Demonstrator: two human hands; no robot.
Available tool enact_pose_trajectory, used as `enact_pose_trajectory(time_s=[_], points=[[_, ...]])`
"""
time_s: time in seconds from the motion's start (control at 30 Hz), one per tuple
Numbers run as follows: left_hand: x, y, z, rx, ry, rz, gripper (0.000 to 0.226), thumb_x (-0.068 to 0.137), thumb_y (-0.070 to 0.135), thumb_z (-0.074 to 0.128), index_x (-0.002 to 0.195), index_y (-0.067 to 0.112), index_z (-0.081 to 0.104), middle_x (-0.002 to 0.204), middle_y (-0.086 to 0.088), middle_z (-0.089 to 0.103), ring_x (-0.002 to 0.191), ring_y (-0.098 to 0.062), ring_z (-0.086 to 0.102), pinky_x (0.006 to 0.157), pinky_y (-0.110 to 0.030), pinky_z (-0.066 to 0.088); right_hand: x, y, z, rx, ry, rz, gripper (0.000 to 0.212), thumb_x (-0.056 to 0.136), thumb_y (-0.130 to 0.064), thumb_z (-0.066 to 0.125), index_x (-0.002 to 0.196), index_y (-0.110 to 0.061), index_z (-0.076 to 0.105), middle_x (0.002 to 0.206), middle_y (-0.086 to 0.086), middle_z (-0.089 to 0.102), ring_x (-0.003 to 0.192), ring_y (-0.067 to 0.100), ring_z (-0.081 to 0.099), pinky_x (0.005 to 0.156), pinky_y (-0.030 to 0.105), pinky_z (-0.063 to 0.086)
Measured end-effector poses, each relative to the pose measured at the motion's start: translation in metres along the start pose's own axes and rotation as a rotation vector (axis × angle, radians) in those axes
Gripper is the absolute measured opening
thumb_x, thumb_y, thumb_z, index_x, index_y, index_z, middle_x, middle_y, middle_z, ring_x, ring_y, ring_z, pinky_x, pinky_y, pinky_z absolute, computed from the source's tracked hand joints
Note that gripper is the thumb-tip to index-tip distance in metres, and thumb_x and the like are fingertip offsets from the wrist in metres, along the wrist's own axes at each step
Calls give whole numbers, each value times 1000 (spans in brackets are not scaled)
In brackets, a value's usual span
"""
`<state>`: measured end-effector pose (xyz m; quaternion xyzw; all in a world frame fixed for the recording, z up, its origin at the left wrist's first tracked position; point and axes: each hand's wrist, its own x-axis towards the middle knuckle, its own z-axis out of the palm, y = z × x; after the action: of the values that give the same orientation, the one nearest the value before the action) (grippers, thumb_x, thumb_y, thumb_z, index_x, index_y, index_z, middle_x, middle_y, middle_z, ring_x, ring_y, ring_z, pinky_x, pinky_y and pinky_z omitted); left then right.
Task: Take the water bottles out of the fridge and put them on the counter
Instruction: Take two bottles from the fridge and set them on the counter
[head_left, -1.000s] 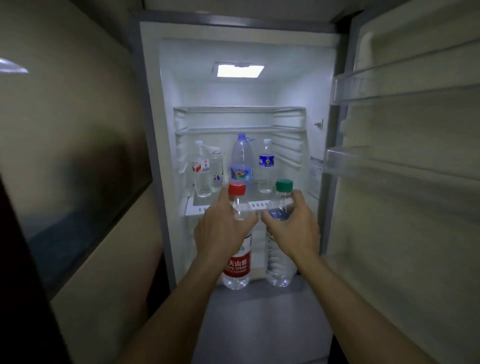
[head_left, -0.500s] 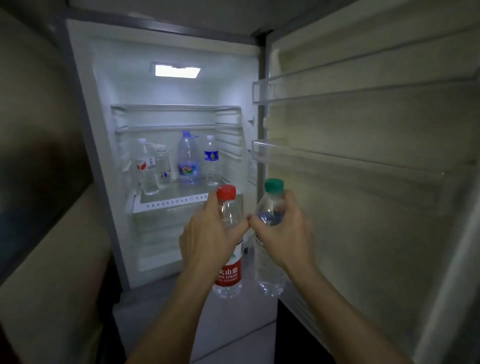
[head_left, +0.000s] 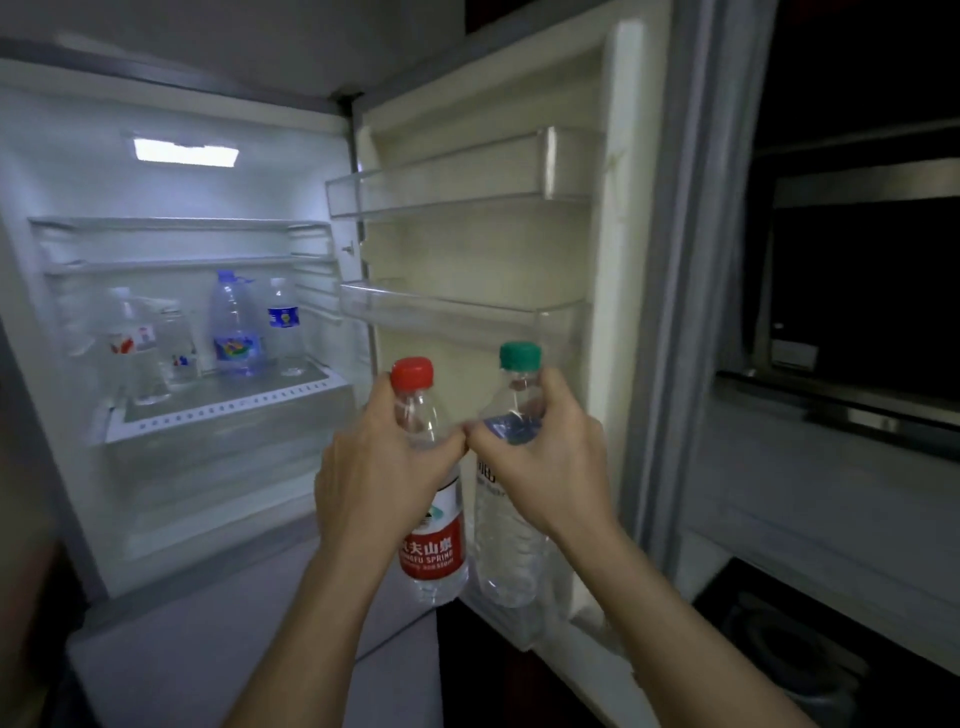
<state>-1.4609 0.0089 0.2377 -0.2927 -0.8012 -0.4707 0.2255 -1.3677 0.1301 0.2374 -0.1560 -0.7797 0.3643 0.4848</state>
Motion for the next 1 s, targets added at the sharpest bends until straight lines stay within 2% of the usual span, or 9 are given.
enact_pose_trajectory(time_s=[0.07,0.27,0.4,0.47,0.6,0.7,0.73,0.93,1.0], points=[[-19,18,5,-24,-20,6,55,62,76,62,105,44,47,77,18,58,65,1,46,54,-25,32,-12,1,-28,-31,-9,-4,35,69,-43,77,88,-32,51,66,-9,67,62,5,65,57,39,57],[-74,76,27,-101,-111,61,54,59,79,55,100,46,45,75,16,61,67,0,54,53,-23,38,-44,10,-113,-99,-5,44,33,69,-45,74,86,-30,50,69,-11,68,62,4,64,56,35,56],[-111,116,55,-146,-177,81,53,61,79,58,100,45,45,72,13,64,67,-7,59,57,-33,49,-68,22,-174,-161,48,66,32,68,-45,72,83,-28,49,70,-9,69,62,5,65,58,41,57],[-128,136,71,-179,-223,102,54,61,81,57,98,44,45,70,13,64,65,-8,59,57,-32,48,-79,28,-204,-205,79,87,32,69,-44,73,84,-28,51,72,-9,70,65,5,67,61,42,57],[-156,180,105,-222,-331,198,53,62,82,57,98,45,44,72,15,62,65,-11,59,53,-28,42,-100,44,-263,-306,183,151,33,68,-46,74,84,-29,50,73,-10,70,67,5,68,63,42,58],[-173,216,134,-329,-409,260,46,65,75,63,91,46,39,67,18,59,62,4,52,49,-22,34,-111,56,-307,-396,275,200,35,69,-48,73,86,-28,50,74,-10,69,69,5,67,65,44,58],[-179,229,144,-359,-445,284,45,65,75,62,92,48,39,67,18,59,62,4,52,49,-22,35,-114,60,-322,-430,308,214,36,69,-49,73,86,-29,50,74,-10,69,70,5,67,65,44,58],[-213,309,209,-487,-650,402,47,68,76,62,98,44,45,71,14,61,63,-3,56,51,-23,36,-138,76,-412,-651,504,317,44,66,-62,70,89,-31,47,73,-15,66,71,4,67,66,41,59],[-231,335,226,-547,-710,445,50,69,74,65,103,42,47,72,14,62,64,-7,58,53,-26,42,-150,76,-440,-725,564,354,47,65,-65,68,93,-32,49,73,-17,66,71,1,66,67,40,60]])
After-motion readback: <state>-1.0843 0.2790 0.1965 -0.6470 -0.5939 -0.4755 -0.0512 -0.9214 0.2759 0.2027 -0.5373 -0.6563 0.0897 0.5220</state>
